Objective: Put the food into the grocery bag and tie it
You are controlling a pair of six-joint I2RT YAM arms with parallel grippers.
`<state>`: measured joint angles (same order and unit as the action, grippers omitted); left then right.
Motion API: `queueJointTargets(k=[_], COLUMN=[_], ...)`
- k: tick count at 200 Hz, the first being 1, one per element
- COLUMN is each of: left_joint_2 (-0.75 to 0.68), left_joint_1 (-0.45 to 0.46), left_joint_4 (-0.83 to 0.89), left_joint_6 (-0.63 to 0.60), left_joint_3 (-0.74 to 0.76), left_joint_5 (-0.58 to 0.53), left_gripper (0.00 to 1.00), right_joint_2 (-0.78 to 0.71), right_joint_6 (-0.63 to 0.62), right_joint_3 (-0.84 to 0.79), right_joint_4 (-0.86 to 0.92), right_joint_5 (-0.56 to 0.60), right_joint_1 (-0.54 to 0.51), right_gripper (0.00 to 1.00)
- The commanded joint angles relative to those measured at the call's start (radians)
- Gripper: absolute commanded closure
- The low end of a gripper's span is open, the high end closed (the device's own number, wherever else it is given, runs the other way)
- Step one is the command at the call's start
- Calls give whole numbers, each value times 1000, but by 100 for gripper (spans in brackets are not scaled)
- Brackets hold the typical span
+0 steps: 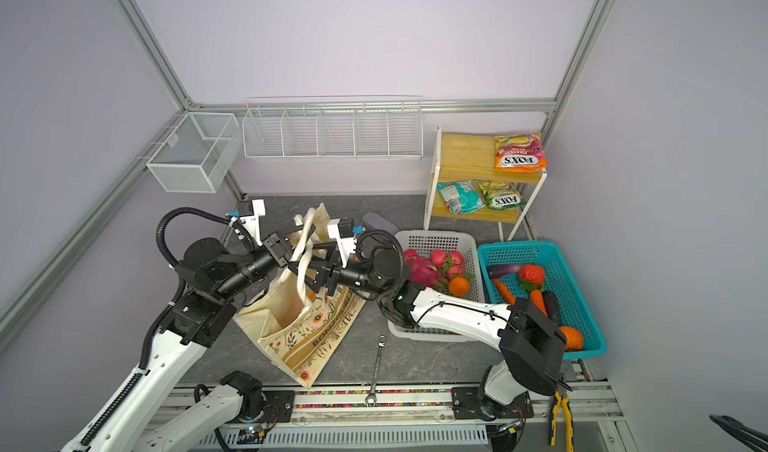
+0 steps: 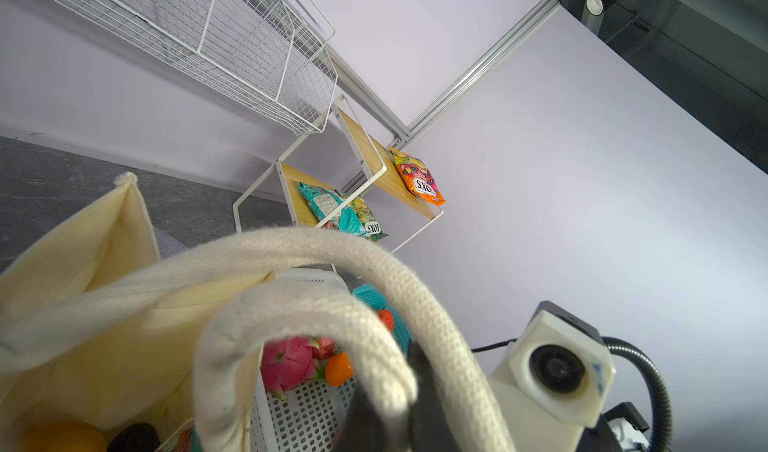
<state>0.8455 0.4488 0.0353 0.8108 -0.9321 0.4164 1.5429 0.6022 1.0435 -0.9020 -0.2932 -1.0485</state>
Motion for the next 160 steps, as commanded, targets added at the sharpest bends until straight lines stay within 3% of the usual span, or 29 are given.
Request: queueJointTargets(k=[1, 31, 71, 160], left_joint_2=[14, 13, 15, 62], left_joint_1=[4, 4, 4, -4], left_joint_4=[104, 109, 122, 182], left_joint_6=[-39, -46, -58, -108], left_joint_3=[33, 29, 2, -143], left_joint_5=[-7, -10, -11, -8], left_gripper=[100, 100, 100, 100], right_joint_2=[-59, -64, -94, -182], right_joint_6=[-12, -18, -70, -211], right_joint_3=[48, 37, 6, -89], right_joint_4=[-148, -138, -62, 238], right_joint_5=[14, 7, 12, 58], right_joint_1=[-11, -11, -10, 27], right_gripper=[54, 75, 91, 93])
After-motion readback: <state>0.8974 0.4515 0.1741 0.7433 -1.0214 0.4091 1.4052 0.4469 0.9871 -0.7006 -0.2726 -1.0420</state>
